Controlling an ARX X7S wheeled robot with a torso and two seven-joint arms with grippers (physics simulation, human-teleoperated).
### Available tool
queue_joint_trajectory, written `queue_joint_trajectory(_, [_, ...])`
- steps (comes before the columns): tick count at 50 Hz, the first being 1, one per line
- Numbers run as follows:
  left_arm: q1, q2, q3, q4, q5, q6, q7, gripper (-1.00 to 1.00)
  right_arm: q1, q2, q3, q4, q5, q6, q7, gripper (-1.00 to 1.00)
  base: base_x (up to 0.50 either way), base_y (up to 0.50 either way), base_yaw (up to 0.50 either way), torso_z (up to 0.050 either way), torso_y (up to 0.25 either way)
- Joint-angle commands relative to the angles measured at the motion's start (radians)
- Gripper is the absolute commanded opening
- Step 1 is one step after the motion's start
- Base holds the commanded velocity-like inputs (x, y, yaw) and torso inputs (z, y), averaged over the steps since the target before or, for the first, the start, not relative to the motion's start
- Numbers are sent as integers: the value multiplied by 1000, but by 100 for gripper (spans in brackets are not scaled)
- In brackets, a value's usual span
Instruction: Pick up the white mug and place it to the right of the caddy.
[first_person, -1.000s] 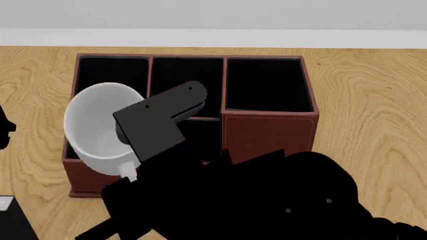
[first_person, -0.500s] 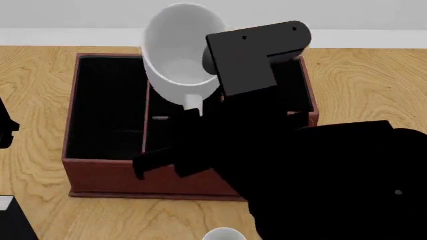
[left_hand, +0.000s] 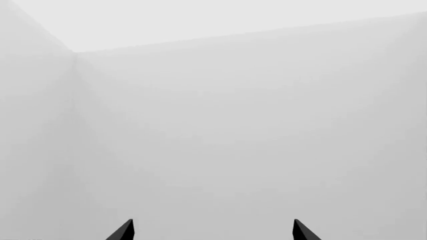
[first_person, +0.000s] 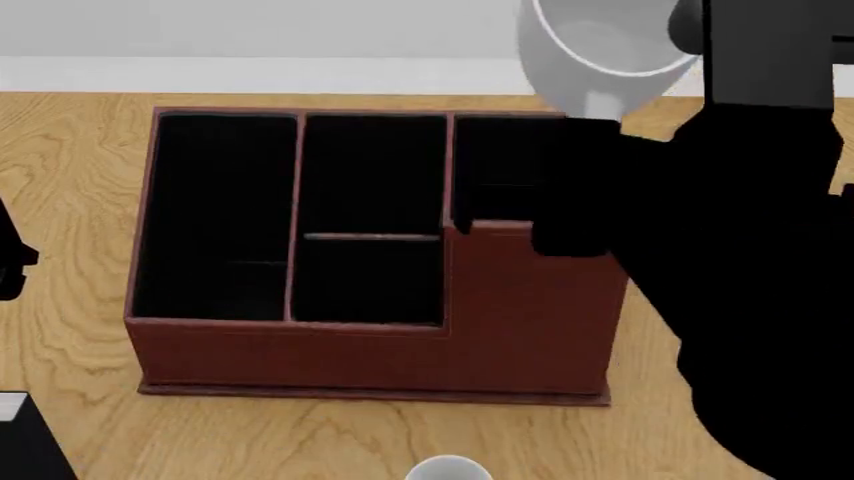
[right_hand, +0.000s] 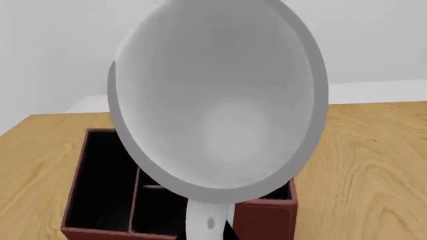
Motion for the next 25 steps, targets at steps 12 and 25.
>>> queue_joint_trajectory(12, [5, 1, 7, -27, 0, 29, 5, 100, -35, 121, 54, 55, -57, -40, 21, -100, 0, 0, 0, 0, 1])
queue_joint_trajectory(25, [6, 1, 14, -52, 5, 46, 8, 100, -70, 118, 36, 98, -135, -58, 0, -100, 0, 0, 0, 0, 1])
